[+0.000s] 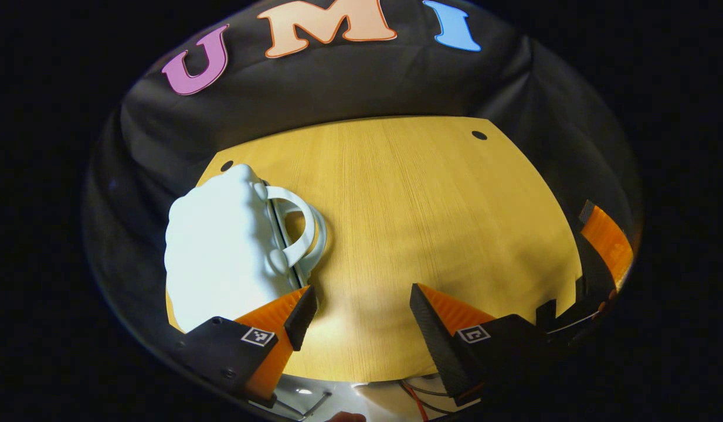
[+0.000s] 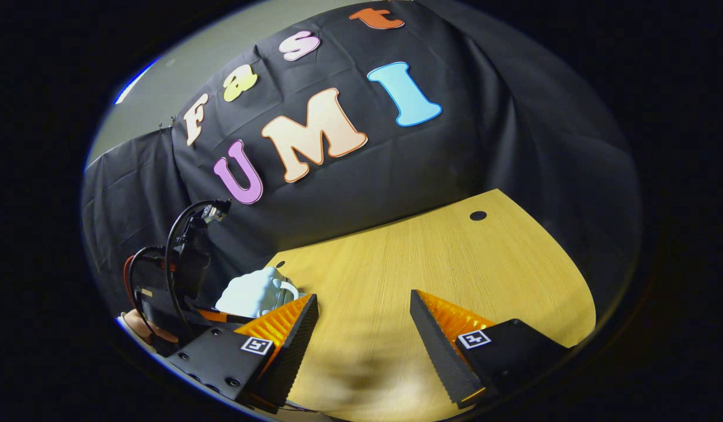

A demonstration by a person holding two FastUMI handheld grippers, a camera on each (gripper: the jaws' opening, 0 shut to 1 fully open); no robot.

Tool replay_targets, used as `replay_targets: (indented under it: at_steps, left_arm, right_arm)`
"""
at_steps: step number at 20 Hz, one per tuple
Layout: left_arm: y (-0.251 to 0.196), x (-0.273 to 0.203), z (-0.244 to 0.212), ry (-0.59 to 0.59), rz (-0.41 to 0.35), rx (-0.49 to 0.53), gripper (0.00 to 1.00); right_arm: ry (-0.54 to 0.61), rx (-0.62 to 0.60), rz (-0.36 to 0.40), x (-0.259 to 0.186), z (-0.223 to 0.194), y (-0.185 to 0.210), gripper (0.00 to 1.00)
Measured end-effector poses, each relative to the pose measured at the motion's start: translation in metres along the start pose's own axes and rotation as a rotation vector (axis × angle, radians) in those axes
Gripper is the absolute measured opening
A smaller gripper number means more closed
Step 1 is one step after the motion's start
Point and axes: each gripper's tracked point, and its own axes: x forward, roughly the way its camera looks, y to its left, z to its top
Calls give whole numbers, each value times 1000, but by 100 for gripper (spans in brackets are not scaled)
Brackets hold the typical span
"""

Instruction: First open the suitcase, pack the skin care products into it, and then close the suitcase.

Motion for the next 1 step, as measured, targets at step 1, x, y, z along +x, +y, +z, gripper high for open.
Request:
replay_targets:
  at_steps: [1]
  left_arm:
    - [1,-1,-1,2,3,1,97]
  right_arm:
    - [-3,3,0,0,1,0,98]
